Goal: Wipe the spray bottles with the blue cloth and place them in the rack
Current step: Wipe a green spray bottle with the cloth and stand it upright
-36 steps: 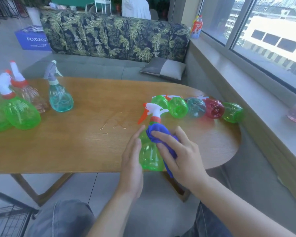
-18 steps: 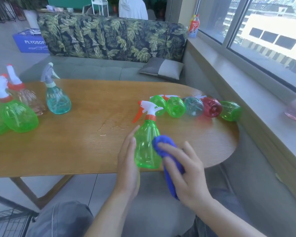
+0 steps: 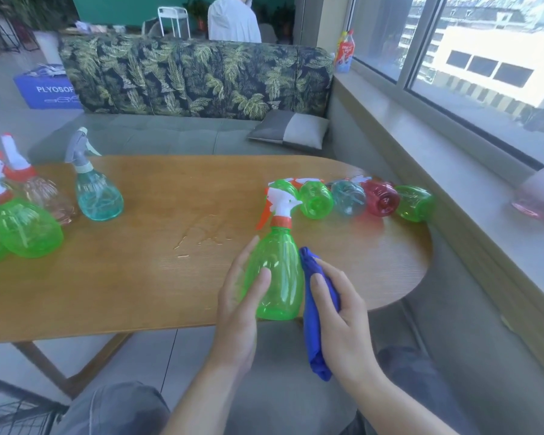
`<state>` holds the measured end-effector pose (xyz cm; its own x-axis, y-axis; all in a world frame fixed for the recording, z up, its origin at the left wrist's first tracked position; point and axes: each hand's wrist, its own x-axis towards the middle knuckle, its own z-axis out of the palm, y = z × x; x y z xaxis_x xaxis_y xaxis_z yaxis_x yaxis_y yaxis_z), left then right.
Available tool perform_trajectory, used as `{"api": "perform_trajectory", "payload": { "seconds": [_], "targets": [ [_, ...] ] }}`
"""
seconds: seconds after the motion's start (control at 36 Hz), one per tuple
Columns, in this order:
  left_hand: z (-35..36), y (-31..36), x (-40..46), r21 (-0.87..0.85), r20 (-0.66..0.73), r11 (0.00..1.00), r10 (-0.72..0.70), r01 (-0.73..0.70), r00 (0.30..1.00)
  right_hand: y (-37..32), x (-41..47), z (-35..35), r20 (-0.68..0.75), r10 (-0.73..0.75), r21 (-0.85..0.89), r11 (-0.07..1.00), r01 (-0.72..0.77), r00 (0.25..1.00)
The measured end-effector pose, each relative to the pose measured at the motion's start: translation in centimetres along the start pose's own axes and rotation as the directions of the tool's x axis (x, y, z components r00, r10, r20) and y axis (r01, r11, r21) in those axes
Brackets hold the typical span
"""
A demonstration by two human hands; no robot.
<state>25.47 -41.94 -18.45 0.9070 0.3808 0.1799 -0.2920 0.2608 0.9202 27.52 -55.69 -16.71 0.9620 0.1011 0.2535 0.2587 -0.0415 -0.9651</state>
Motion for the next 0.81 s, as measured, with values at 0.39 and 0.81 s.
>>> {"api": "perform_trajectory", "payload": {
  "seconds": [0.39, 0.81],
  "targets": [
    [0.2, -0.5, 0.3, 0.057, 0.016, 0.998, 0.021, -0.022, 1.000, -0.3, 1.3, -0.6, 0.007, -0.103, -0.081, 0.991, 0.103, 0.995],
    [-0.2, 0.0, 0.5, -0.045, -0.037, 0.996, -0.084, 0.082, 0.996, -1.0, 4.0, -0.4, 0.348, -0.527, -0.463, 0.622, 0.631, 0.775]
  ]
}}
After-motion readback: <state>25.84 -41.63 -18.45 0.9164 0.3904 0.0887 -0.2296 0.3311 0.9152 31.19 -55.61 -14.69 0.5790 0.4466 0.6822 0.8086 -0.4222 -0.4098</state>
